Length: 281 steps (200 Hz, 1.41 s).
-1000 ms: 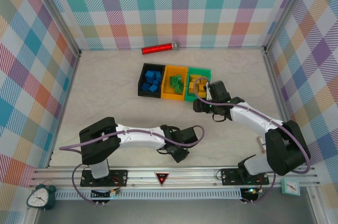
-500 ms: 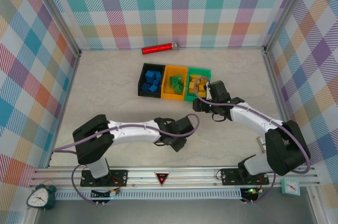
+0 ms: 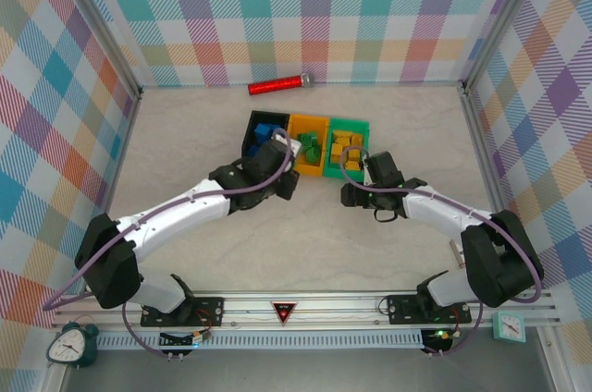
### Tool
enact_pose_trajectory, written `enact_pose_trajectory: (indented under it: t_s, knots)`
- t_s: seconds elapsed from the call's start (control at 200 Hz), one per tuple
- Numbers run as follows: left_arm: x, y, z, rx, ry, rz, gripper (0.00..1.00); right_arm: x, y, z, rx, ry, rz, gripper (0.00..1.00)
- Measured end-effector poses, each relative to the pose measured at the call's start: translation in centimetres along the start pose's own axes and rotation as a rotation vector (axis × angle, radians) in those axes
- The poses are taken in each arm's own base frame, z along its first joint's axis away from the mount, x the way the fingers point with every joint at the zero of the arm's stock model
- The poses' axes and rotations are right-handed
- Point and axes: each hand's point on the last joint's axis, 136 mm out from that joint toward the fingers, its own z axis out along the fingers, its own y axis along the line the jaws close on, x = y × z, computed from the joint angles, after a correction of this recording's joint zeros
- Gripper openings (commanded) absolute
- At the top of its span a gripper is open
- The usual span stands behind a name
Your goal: Sort the legos into containers by color
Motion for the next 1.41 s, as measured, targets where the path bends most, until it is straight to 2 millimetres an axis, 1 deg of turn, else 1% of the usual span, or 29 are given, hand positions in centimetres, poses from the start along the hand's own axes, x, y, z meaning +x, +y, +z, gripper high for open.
enact_pose_trajectory:
  t_s: [0.13, 0.21, 0.275, 0.34, 0.405, 0.47, 0.53, 0.545, 0.57, 0.615, 0.64, 0.68, 0.735, 0.775, 0.83, 0.88, 0.92, 0.95, 0.97, 1.05, 1.105, 1.175, 1.24, 1.3, 1.355, 1.405]
  knots:
    - [-2.5, 2.1, 0.4, -0.03, -0.042, -0.062, 0.0, -0.3, 0.0, -0.4, 0.001, -0.02, -0.005, 0.67]
    - [-4.4, 2.7, 1.1, -0.033, -0.064, -0.088, 0.0, -0.4, -0.2, -0.7, -0.001, -0.036, -0.003, 0.67]
    - [-5.8, 3.1, 2.2, -0.041, -0.073, -0.105, 0.0, -0.3, -0.3, -0.7, 0.002, -0.04, -0.004, 0.67]
    - [-6.9, 3.5, 3.8, -0.051, -0.066, -0.124, 0.0, -0.1, -0.5, -0.8, 0.004, -0.039, -0.006, 0.67]
    - [-7.7, 3.9, 5.8, -0.055, -0.05, -0.147, 0.0, -0.1, -0.6, -0.9, 0.004, -0.042, -0.012, 0.68]
    - [-7.9, 4.1, 8.0, -0.051, -0.025, -0.162, 0.0, -0.1, -0.6, -1.1, 0.003, -0.048, -0.014, 0.68]
    - [-7.6, 4.2, 10.0, -0.054, 0.003, -0.172, 0.0, -0.2, -0.6, -1.2, 0.001, -0.054, -0.014, 0.68]
    - [-7.6, 4.3, 10.4, -0.057, 0.008, -0.173, 0.03, -0.2, -0.6, -1.2, 0.001, -0.056, -0.014, 0.68]
    - [-7.4, 4.4, 11.2, -0.064, 0.025, -0.179, 0.11, -0.3, -0.6, -1.3, -0.001, -0.058, -0.014, 0.68]
    - [-7.3, 4.6, 12.6, -0.072, 0.049, -0.185, 0.34, -0.4, -0.6, -1.4, -0.001, -0.061, -0.013, 0.68]
    - [-7.3, 4.6, 13.2, -0.073, 0.059, -0.19, 0.44, -0.4, -0.6, -1.4, -0.003, -0.063, -0.014, 0.68]
    - [-7.4, 4.6, 14.5, -0.072, 0.075, -0.199, 0.54, -0.4, -0.6, -1.4, -0.004, -0.065, -0.014, 0.68]
    - [-7.4, 4.8, 15.7, -0.067, 0.091, -0.221, 0.68, -0.3, -0.5, -1.5, -0.007, -0.068, -0.014, 0.68]
    - [-7.2, 5.0, 16.2, -0.063, 0.1, -0.232, 0.78, -0.3, -0.5, -1.6, -0.009, -0.072, -0.015, 0.68]
    - [-6.6, 5.1, 16.4, -0.055, 0.118, -0.242, 0.89, -0.2, -0.6, -1.9, -0.008, -0.08, -0.015, 0.68]
    - [-6.1, 5.2, 16.3, -0.054, 0.119, -0.251, 0.96, -0.3, -0.7, -2.1, -0.004, -0.09, -0.015, 0.69]
    - [-5.5, 5.4, 16.0, -0.06, 0.12, -0.255, 0.97, -0.5, -0.8, -2.3, 0.0, -0.1, -0.015, 0.69]
    - [-4.8, 5.5, 15.5, -0.063, 0.124, -0.262, 1.0, -0.6, -0.8, -2.5, 0.005, -0.108, -0.015, 0.7]
    - [-4.5, 5.7, 15.1, -0.067, 0.123, -0.264, 1.0, -0.8, -0.9, -2.6, 0.01, -0.115, -0.014, 0.7]
    - [-2.7, 6.4, 12.9, -0.091, 0.119, -0.272, 1.0, -1.5, -1.5, -3.4, 0.038, -0.156, -0.009, 0.71]
    - [-2.0, 7.1, 11.1, -0.113, 0.089, -0.281, 1.0, -2.2, -1.9, -4.3, 0.062, -0.199, -0.004, 0.73]
    - [-1.6, 8.2, 8.6, -0.148, 0.037, -0.293, 1.0, -3.4, -2.6, -5.9, 0.098, -0.274, 0.004, 0.73]
    - [-1.4, 9.7, 6.3, -0.186, -0.028, -0.314, 1.0, -4.7, -3.4, -7.4, 0.143, -0.358, 0.007, 0.77]
    - [-1.0, 11.7, 4.6, -0.231, -0.081, -0.354, 1.0, -5.7, -4.5, -8.7, 0.195, -0.442, 0.007, 0.8]
    - [0.0, 14.1, 3.3, -0.287, -0.117, -0.399, 1.0, -6.2, -5.7, -9.5, 0.249, -0.507, 0.009, 0.83]
    - [1.2, 16.1, 2.5, -0.326, -0.139, -0.443, 1.0, -6.4, -7.0, -10.0, 0.303, -0.558, 0.014, 0.86]
